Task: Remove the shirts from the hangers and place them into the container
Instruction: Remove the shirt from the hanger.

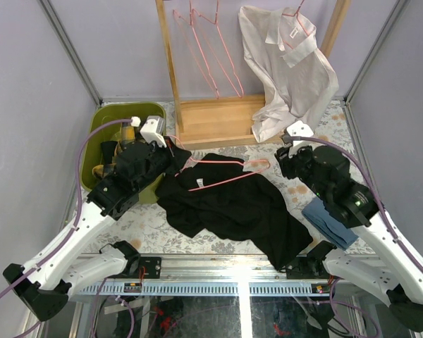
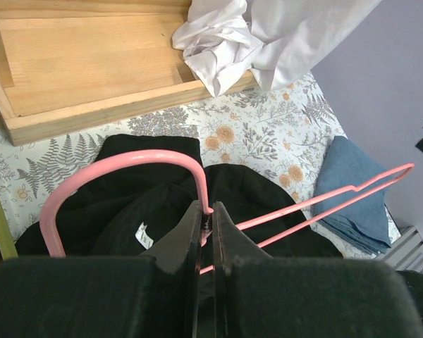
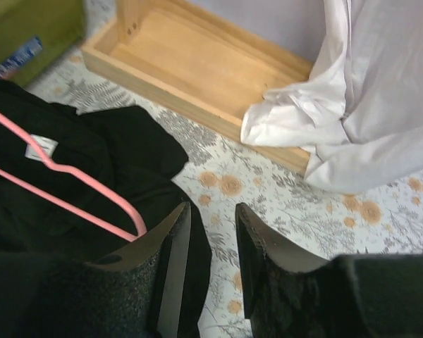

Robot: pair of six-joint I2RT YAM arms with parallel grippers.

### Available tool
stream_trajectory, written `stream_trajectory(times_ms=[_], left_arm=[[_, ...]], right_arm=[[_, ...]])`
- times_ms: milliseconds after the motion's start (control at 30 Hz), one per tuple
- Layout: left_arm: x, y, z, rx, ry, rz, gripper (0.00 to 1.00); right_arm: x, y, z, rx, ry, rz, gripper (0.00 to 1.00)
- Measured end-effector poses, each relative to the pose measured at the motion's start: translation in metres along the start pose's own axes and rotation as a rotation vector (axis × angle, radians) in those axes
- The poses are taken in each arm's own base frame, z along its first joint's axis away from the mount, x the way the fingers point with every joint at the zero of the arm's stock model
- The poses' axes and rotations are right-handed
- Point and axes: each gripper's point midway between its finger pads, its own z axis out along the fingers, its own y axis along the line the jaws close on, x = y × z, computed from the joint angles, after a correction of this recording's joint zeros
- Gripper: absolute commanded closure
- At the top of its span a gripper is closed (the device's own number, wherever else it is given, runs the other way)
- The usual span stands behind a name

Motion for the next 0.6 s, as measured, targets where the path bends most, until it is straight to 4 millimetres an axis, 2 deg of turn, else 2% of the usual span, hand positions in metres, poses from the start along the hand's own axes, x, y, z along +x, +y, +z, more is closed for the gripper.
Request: stream_trajectory(times_ms=[33,133,233,333,400,500,600], left_arm=[[0.001,0.000,0.001,0.002,0.005,0.001,1.00],[0.006,-0.001,0.004,0.009,0.024,0.004,1.00],[0.013,-0.001,0.008,0.015,0.053,0.008,1.00],[0.018,-0.002,0.010,0.022,0.079,0.013,1.00],[0.021,-0.002,0.010,0.027,0.089,0.016,1.00],[0.021,-0.004,0.009,0.036,0.095,0.022,1.00],[0.018,-0.006,0.008,0.045,0.092,0.025,1.00]], right_arm=[[-0.006,0.001,-0.003,-0.011,-0.028,0.008,0.46],[-0.018,0.014,-0.009,-0.087,-0.085,0.035,0.27],[-0.023,0.036,-0.011,-0.216,-0.106,0.045,0.18],[-0.019,0.064,-0.009,-0.371,-0.074,0.034,0.16],[-0.013,0.076,-0.005,-0.431,-0.034,0.030,0.16],[0.007,0.087,0.009,-0.479,0.076,0.024,0.17],[0.033,0.094,0.016,-0.505,0.192,0.016,0.23]])
